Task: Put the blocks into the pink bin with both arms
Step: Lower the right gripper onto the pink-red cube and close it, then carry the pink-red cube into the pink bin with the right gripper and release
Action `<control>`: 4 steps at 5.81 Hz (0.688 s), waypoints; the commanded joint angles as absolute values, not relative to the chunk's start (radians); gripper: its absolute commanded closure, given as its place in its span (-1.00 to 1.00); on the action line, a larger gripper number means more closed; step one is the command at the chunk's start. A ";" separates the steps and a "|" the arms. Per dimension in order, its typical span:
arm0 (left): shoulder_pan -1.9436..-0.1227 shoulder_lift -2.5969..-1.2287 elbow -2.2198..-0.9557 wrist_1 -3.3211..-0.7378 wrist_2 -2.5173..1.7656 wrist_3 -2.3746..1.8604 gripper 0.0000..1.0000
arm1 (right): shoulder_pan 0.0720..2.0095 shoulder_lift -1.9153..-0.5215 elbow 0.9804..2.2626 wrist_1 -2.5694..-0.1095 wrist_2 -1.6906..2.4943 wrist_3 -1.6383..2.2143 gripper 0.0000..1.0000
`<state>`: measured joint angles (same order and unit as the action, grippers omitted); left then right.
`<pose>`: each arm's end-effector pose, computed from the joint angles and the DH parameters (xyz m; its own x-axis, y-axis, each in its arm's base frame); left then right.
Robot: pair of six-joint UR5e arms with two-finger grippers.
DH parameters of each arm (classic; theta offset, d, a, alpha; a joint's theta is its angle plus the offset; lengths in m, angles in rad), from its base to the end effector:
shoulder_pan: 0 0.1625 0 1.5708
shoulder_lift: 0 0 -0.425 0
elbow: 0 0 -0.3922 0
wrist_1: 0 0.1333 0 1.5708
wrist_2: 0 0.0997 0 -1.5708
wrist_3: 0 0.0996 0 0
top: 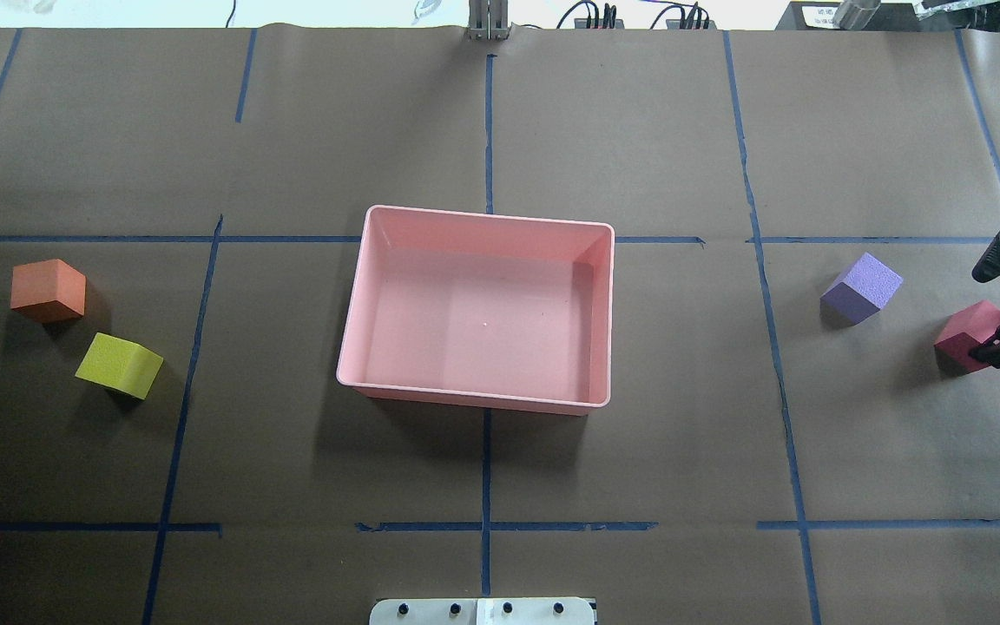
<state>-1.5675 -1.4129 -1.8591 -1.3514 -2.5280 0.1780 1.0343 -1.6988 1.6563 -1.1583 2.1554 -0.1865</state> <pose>-0.0505 -0.4164 0.5972 0.5664 0.1067 -0.8172 -0.1052 0.9928 0.0567 -0.1681 -0.4359 0.6421 0.5157 -0.7360 0.4385 0.5823 0.6766 0.4507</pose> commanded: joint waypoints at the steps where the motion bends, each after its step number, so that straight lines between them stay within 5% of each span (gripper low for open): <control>1: -1.568 -1.413 -1.861 -1.351 -2.528 0.179 -1.00 | 1.040 -1.710 1.748 -1.170 2.205 -0.183 1.00; 4: -1.563 -1.413 -1.859 -1.405 -2.528 0.175 -1.00 | 1.092 -1.644 2.035 -1.361 2.388 0.127 1.00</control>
<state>-1.5656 -1.4135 -1.8604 -1.3703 -2.5288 0.1782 1.0904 -1.6945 1.9655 -1.3270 2.3464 -0.0420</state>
